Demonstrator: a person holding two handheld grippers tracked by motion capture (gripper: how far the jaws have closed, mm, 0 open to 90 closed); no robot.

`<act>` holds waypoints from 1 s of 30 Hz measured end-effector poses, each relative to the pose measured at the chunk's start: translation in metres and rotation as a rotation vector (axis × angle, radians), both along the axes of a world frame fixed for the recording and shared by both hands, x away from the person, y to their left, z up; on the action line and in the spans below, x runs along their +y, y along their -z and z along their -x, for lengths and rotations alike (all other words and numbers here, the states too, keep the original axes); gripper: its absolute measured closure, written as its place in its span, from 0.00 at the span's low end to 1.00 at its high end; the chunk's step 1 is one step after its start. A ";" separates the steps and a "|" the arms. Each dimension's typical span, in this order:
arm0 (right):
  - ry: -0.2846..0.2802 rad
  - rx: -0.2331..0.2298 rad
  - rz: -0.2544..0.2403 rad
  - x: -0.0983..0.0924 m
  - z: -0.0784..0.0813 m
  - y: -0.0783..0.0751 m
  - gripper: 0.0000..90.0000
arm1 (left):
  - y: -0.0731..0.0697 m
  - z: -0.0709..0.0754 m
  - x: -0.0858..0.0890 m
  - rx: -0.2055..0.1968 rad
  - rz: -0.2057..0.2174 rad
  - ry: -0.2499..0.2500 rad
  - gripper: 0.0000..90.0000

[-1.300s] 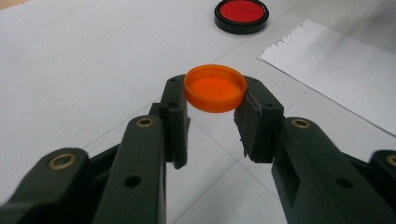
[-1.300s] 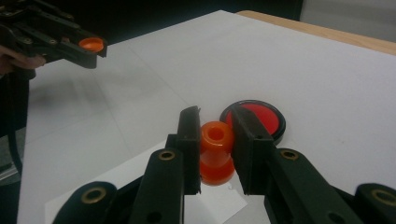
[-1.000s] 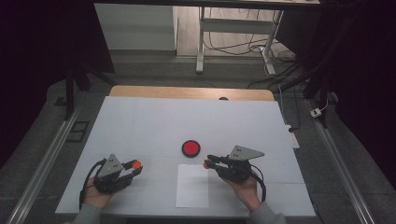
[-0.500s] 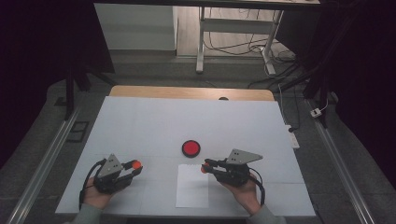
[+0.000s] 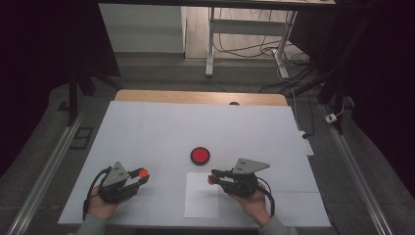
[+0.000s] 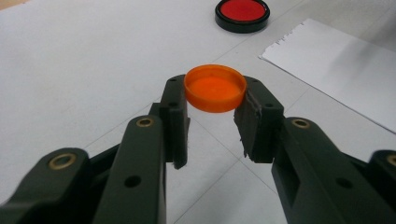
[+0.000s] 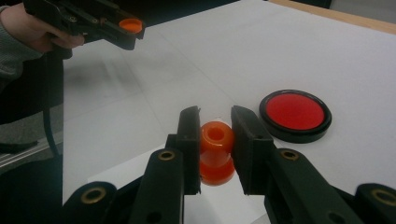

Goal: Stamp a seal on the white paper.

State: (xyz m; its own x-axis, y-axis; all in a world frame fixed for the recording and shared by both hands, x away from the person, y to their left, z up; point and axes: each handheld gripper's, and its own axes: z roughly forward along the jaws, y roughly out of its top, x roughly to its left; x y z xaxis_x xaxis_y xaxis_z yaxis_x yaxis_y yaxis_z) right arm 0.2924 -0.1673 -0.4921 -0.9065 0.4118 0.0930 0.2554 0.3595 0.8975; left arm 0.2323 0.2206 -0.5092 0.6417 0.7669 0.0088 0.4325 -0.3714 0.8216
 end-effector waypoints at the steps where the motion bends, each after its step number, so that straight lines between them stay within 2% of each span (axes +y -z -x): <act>1: -0.002 -0.001 0.005 0.001 0.000 0.000 0.82 | 0.000 0.000 0.000 0.000 -0.001 -0.001 0.73; 13: -0.006 0.008 0.029 0.004 -0.001 0.009 0.82 | 0.001 0.000 -0.001 0.000 -0.005 -0.002 0.73; 16: 0.002 0.008 0.039 0.006 -0.003 0.013 0.81 | 0.001 0.000 -0.002 0.000 -0.005 -0.001 0.73; 19: 0.014 0.005 0.074 0.008 -0.006 0.016 0.81 | 0.001 0.000 -0.003 0.000 -0.008 0.000 0.73; 30: 0.013 -0.001 0.102 0.017 -0.011 0.026 0.81 | 0.001 0.000 -0.003 -0.001 -0.009 -0.002 0.73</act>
State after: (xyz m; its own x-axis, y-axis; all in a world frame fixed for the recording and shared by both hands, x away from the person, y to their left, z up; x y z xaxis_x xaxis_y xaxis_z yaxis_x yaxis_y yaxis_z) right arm 0.3037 -0.1502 -0.5177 -0.9011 0.4307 0.0496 0.2601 0.4457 0.8566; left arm 0.2321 0.2179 -0.5102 0.6403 0.7680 0.0165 0.4325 -0.3781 0.8185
